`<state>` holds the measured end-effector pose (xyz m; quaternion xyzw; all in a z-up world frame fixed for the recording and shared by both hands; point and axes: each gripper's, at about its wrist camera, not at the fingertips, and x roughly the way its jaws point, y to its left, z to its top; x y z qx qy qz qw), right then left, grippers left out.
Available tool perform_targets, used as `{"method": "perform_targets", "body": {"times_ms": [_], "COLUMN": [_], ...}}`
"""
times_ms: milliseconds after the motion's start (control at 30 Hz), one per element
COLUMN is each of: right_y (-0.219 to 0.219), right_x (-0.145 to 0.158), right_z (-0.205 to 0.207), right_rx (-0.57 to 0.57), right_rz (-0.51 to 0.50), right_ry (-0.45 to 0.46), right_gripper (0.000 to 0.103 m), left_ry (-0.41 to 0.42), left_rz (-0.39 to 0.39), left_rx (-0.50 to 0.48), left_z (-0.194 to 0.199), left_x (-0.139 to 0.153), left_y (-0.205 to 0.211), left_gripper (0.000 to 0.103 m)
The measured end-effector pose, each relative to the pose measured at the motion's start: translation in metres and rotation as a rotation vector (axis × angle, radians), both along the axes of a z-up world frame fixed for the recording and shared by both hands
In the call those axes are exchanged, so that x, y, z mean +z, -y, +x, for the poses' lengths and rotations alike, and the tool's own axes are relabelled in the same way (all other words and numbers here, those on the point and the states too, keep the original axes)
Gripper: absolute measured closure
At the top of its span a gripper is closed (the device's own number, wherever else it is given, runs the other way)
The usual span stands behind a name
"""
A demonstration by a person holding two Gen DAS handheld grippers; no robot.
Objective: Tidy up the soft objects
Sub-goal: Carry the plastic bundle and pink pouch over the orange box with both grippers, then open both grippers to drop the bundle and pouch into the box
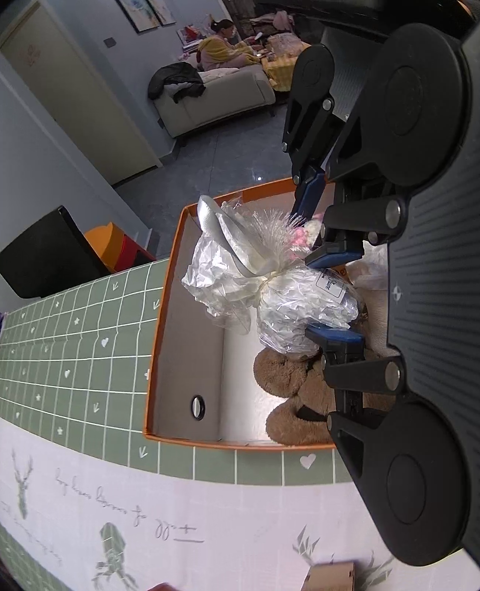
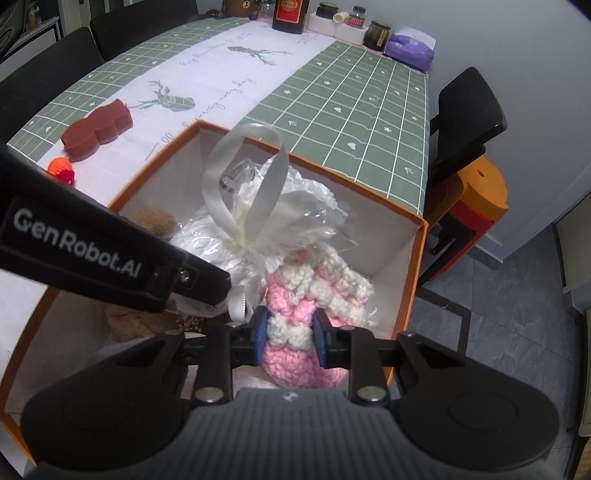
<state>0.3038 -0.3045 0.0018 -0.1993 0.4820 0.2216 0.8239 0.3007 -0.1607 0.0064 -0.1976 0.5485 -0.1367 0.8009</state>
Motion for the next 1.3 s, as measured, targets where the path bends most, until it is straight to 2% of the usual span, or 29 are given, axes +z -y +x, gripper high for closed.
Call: {"method": "perform_targets", "body": {"times_ms": [300,500,667,767,933,1033,1100,1167,1233,1300], "right_y": [-0.002,-0.004,-0.003,-0.002,-0.005,-0.008,-0.012,-0.017,-0.021,-0.026], "right_x": [-0.018,-0.023,-0.017,-0.009,0.007,0.017,0.021,0.022,0.022,0.019], "right_z": [0.010,0.010,0.009,0.007,0.001,-0.003,-0.004,-0.005,-0.003,0.002], "right_rx": [0.004,0.009,-0.003,-0.016,-0.020,-0.018,-0.016,-0.018,-0.024,-0.038], "right_rz": [-0.032,-0.047,-0.057,-0.054,-0.076,-0.065,-0.058,-0.052,-0.040,-0.025], "right_ry": [-0.027,-0.028,-0.009,0.007,0.047,0.067,0.083,0.097,0.105,0.104], "right_gripper": [0.077,0.072,0.071,0.065,0.064,0.064,0.065,0.068,0.078,0.081], "left_ry": [-0.030,-0.030,-0.011,0.007,0.067,0.099,0.136,0.173,0.202,0.225], "left_rz": [-0.035,-0.089,-0.098,-0.107,-0.107,-0.081,-0.034,0.015,0.046,0.070], "left_rx": [0.009,0.004,-0.018,-0.022,-0.040,-0.045,-0.043,-0.041,-0.039,-0.036], "left_z": [0.014,0.018,0.014,0.011,0.002,-0.003,-0.009,-0.014,-0.019,-0.025], "left_x": [-0.019,-0.028,-0.021,-0.015,0.001,0.009,0.015,0.021,0.027,0.032], "left_y": [0.004,-0.004,-0.006,-0.011,-0.020,-0.024,-0.028,-0.032,-0.038,-0.045], "left_gripper": [0.063,0.052,0.048,0.044,0.039,0.039,0.040,0.042,0.042,0.042]}}
